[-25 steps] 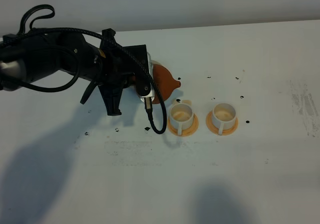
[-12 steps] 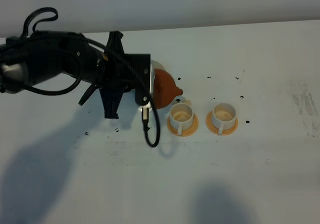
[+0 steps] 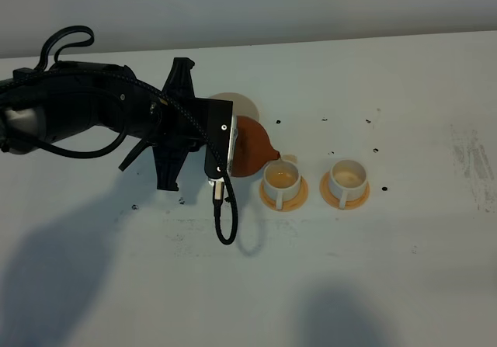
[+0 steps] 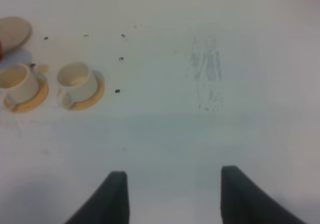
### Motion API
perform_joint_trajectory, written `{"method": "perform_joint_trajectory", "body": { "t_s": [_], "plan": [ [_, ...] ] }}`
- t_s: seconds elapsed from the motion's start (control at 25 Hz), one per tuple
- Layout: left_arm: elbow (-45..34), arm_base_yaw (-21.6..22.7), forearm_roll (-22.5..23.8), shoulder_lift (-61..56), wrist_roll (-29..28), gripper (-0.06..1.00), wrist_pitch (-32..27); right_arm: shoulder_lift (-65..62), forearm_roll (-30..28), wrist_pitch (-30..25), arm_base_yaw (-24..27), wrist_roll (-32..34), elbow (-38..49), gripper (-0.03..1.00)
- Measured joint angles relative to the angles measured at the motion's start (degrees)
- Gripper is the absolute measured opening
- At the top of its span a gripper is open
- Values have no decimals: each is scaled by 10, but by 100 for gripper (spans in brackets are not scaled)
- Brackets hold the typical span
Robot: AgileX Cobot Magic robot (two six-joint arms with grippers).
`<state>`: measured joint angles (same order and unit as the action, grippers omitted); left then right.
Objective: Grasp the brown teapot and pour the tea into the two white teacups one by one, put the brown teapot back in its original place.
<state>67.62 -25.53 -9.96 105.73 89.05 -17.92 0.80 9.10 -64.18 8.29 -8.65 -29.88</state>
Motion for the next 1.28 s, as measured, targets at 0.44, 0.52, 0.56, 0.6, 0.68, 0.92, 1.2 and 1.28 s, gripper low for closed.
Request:
{"method": "perform_joint_trajectory", "body": {
  "t_s": [0.44, 0.52, 0.56, 0.6, 0.68, 0.92, 1.2, 1.28],
  "plan": [
    [0, 0, 19, 0, 33, 9, 17, 0, 0, 0, 0, 0, 0, 42],
    [0, 0, 20, 0, 48, 9, 17, 0, 0, 0, 0, 0, 0, 42],
    [0, 0, 20, 0, 55, 9, 17, 0, 0, 0, 0, 0, 0, 42],
    [0, 0, 20, 0, 60, 9, 17, 0, 0, 0, 0, 0, 0, 42],
    [0, 0, 20, 0, 75, 9, 18, 0, 0, 0, 0, 0, 0, 42],
    [0, 0, 21, 0, 102, 9, 23, 0, 0, 0, 0, 0, 0, 42],
    [0, 0, 25, 0, 116, 9, 40, 0, 0, 0, 0, 0, 0, 42],
    [0, 0, 31, 0, 118, 9, 43, 0, 0, 0, 0, 0, 0, 42]
  ]
}}
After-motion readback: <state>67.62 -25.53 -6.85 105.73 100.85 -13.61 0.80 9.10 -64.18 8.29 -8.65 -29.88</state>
